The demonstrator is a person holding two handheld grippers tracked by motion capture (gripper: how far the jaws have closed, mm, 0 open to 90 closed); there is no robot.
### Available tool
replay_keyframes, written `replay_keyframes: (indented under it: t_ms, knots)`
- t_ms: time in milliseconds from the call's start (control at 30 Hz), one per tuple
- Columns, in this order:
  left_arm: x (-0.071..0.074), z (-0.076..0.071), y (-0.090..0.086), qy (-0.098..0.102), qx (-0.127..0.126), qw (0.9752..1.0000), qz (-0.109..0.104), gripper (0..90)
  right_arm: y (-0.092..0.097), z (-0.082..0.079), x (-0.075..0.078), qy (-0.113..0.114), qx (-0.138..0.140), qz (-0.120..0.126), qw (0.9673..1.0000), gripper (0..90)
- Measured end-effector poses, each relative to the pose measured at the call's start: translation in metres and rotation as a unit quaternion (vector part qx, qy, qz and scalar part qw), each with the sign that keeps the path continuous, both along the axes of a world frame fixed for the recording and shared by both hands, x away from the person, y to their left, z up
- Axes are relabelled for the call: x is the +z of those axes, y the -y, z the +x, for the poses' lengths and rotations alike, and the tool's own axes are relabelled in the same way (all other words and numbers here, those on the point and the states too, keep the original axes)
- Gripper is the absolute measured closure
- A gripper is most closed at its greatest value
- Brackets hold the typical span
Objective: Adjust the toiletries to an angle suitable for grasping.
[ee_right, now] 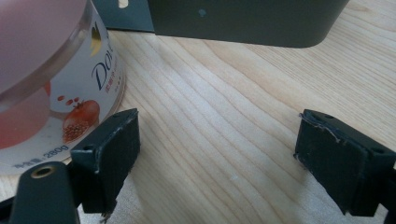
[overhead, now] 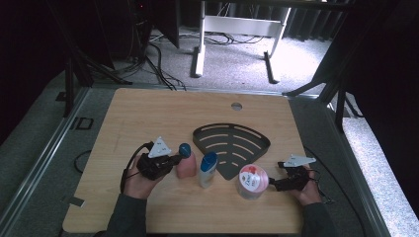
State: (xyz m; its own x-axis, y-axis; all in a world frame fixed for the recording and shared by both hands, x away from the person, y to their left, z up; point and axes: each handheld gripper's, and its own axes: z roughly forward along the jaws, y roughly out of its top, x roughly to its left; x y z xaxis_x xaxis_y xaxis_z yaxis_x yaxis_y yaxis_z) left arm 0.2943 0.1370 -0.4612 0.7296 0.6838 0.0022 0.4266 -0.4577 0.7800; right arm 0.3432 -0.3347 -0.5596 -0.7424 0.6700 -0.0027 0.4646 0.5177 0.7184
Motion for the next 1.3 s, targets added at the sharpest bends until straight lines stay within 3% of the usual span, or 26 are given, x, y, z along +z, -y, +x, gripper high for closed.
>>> replay_keyframes:
  t_ms: [267,400,500,800,1300]
  knots:
    - [-0.005,-0.002,0.017,0.009,-0.024,0.9997,0.001,86.3,0.0,0.0,0.0,0.0,0.001,0.0,1.0,13.6]
    - [-0.009,-0.001,0.023,0.006,-0.029,0.9995,0.014,86.5,0.0,0.0,0.0,0.0,0.002,0.0,1.0,13.6]
    - [-0.012,0.0,0.026,0.009,-0.022,0.9994,0.025,86.5,0.0,0.0,0.0,0.0,0.002,0.0,1.0,13.6]
    - [-0.017,0.005,0.021,0.011,-0.018,0.9998,0.006,87.0,0.0,0.0,0.0,0.0,0.002,0.0,1.0,13.6]
    - [-0.027,0.016,0.025,0.015,0.003,0.9997,0.018,86.6,0.0,0.001,0.0,0.0,0.003,0.0,1.0,13.6]
